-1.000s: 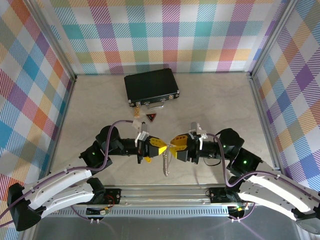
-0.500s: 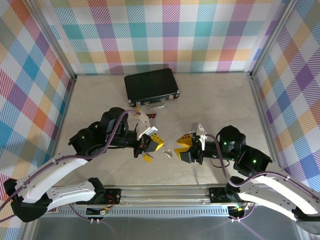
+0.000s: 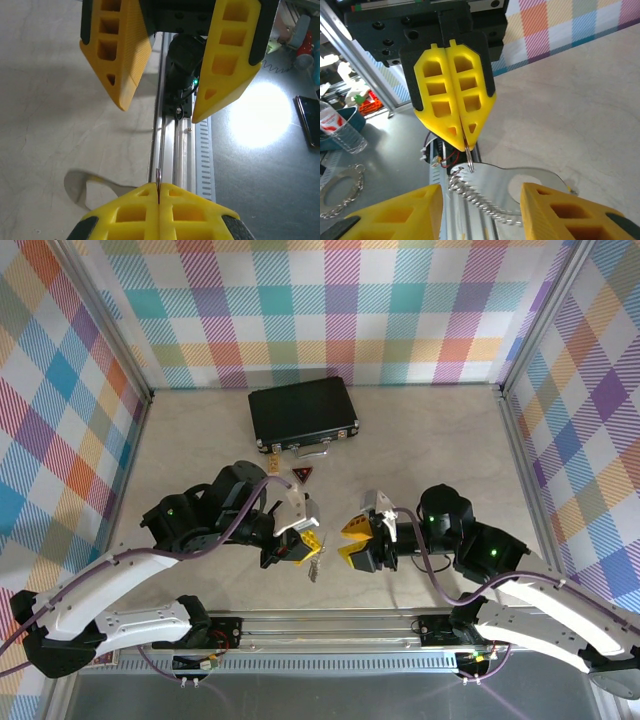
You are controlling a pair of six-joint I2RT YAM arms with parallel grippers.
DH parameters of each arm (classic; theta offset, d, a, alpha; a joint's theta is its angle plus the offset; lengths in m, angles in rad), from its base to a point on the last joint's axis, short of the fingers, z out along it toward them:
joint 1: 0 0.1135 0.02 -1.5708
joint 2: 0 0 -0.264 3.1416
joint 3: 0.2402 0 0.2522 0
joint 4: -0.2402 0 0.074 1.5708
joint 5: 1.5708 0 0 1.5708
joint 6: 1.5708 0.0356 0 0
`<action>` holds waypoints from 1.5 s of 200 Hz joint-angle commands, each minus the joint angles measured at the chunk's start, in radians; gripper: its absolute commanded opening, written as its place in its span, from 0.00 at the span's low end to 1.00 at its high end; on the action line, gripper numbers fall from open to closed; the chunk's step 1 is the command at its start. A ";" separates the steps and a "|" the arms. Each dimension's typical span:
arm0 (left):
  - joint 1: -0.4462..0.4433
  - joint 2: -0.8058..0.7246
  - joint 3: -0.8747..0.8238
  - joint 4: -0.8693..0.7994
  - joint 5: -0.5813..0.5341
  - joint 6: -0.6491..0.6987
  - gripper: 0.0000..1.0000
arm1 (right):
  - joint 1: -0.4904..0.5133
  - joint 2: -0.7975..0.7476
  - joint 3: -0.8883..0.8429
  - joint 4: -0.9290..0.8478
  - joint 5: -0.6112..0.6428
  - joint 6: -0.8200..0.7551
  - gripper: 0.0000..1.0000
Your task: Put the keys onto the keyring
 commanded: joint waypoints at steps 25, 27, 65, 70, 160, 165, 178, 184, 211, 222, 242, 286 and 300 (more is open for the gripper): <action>-0.030 0.004 0.022 0.013 -0.002 0.030 0.00 | 0.026 0.038 0.034 0.030 -0.072 -0.023 0.48; -0.030 0.004 0.022 0.015 0.000 0.030 0.00 | 0.027 0.039 0.034 0.029 -0.071 -0.022 0.49; -0.035 0.000 0.017 0.035 0.003 0.026 0.00 | 0.038 0.059 0.034 0.013 -0.090 -0.026 0.50; -0.036 0.001 0.017 0.036 0.003 0.028 0.00 | 0.042 0.063 0.034 0.011 -0.091 -0.026 0.50; -0.063 0.019 0.015 0.046 0.000 0.034 0.00 | 0.060 0.088 0.025 0.028 -0.066 -0.031 0.40; -0.063 0.019 0.015 0.045 0.000 0.035 0.00 | 0.061 0.093 0.026 0.028 -0.067 -0.032 0.39; -0.063 0.021 0.015 0.046 0.001 0.036 0.00 | 0.065 0.102 0.027 0.025 -0.066 -0.035 0.37; -0.064 0.022 0.014 0.047 0.001 0.036 0.00 | 0.067 0.105 0.028 0.025 -0.063 -0.037 0.35; -0.067 0.025 0.014 0.046 0.003 0.037 0.00 | 0.069 0.107 0.025 0.039 -0.067 -0.037 0.25; -0.067 0.025 0.014 0.045 0.002 0.039 0.00 | 0.071 0.107 0.023 0.046 -0.070 -0.037 0.24; -0.073 0.026 0.014 0.045 0.001 0.040 0.00 | 0.072 0.108 0.017 0.066 -0.074 -0.033 0.23; -0.081 0.026 0.010 0.051 -0.004 0.041 0.00 | 0.077 0.125 0.018 0.076 -0.069 -0.021 0.00; -0.083 0.018 0.004 0.064 -0.010 0.034 0.00 | 0.078 0.124 0.022 0.068 -0.063 -0.023 0.00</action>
